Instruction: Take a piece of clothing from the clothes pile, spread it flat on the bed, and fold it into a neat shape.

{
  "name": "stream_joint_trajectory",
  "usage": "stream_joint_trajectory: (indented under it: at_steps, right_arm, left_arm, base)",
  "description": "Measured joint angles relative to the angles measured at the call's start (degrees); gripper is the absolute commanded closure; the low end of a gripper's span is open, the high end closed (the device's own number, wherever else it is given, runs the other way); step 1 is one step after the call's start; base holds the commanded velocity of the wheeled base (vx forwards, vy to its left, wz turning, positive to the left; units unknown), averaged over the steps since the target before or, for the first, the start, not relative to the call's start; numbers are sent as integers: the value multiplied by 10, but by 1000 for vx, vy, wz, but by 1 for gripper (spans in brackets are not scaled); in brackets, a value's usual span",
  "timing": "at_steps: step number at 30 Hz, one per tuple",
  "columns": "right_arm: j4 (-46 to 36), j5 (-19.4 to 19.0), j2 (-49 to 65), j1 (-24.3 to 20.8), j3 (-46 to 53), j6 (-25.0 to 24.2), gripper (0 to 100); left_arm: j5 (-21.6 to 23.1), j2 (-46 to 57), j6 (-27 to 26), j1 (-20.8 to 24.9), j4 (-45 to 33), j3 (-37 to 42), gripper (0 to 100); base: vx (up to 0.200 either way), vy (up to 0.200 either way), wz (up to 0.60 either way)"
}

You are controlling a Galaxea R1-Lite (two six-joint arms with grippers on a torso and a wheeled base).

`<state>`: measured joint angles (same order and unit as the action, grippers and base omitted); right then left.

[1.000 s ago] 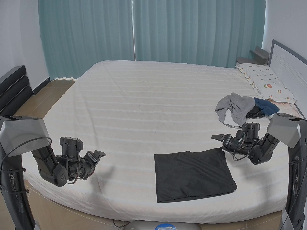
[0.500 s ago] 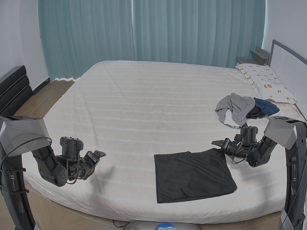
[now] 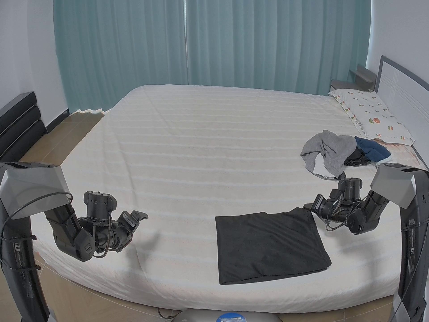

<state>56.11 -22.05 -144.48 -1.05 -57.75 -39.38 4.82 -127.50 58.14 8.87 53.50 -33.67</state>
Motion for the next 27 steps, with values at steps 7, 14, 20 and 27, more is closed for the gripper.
stream_joint_trajectory:
  at_steps: [7,14,20,27]
  right_arm:
    - [0,4,6,18,1,0,100]
    - [-6,4,7,28,0,0,100]
    - [-8,4,5,33,-5,1,100]
    - [-11,4,1,36,-8,4,100]
  left_arm:
    - [-1,0,0,0,0,0,0]
    - [-1,0,0,0,0,1,0]
    - [-1,0,0,0,0,1,0]
    - [-1,0,0,0,0,1,0]
  base:
    - [0,0,0]
    - [0,0,0]
    - [0,0,0]
    - [0,0,0]
